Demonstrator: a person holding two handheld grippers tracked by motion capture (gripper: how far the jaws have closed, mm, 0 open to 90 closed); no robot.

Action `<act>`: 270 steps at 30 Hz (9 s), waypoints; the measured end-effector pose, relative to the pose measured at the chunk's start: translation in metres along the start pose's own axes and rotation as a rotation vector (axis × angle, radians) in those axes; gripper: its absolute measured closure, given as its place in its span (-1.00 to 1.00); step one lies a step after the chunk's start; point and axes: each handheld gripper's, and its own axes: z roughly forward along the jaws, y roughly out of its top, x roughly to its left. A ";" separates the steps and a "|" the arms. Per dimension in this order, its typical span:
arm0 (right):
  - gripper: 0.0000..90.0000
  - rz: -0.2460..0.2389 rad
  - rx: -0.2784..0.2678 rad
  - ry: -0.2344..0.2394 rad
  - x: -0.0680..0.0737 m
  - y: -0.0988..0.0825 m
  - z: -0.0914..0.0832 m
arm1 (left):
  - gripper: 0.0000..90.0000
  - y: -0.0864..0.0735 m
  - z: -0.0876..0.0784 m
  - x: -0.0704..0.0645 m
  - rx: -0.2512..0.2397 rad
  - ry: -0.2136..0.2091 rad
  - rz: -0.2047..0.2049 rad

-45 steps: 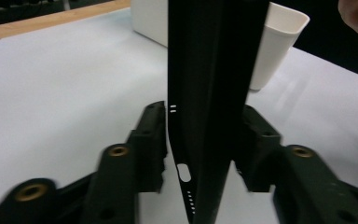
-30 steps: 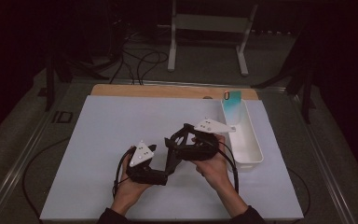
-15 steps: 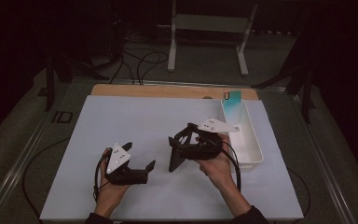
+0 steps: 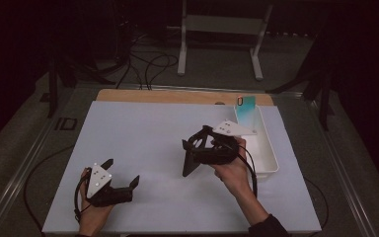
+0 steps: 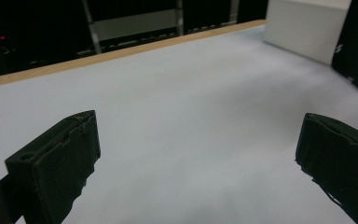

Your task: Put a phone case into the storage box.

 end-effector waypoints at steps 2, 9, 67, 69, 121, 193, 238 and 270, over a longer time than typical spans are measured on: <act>-0.70 -0.006 -0.007 -0.006 -0.001 0.002 0.000 | -1.00 -0.002 -0.002 0.003 -0.003 0.012 -0.008; -0.70 -0.004 -0.022 -0.032 -0.011 0.011 -0.001 | -1.00 -0.005 -0.003 0.008 -0.005 0.031 -0.026; -0.70 -0.025 0.029 -0.190 -0.071 0.047 0.044 | -1.00 -0.006 -0.002 0.007 -0.008 0.028 -0.017; -0.70 -0.022 0.028 -0.196 -0.072 0.048 0.045 | -1.00 -0.006 -0.002 0.006 -0.012 0.028 -0.018; -0.70 0.011 0.021 -0.385 -0.134 0.070 0.043 | -1.00 -0.005 -0.003 0.006 -0.014 0.025 -0.015; -0.70 0.099 0.030 -0.617 -0.199 0.061 -0.007 | -1.00 -0.005 -0.003 0.004 -0.021 0.028 -0.017; -0.71 0.128 0.109 -0.613 -0.212 0.021 0.018 | -0.99 -0.005 -0.003 0.003 -0.024 0.029 -0.016; -0.72 0.126 0.161 -0.650 -0.215 0.001 0.037 | -1.00 -0.005 -0.002 0.002 -0.024 0.022 -0.016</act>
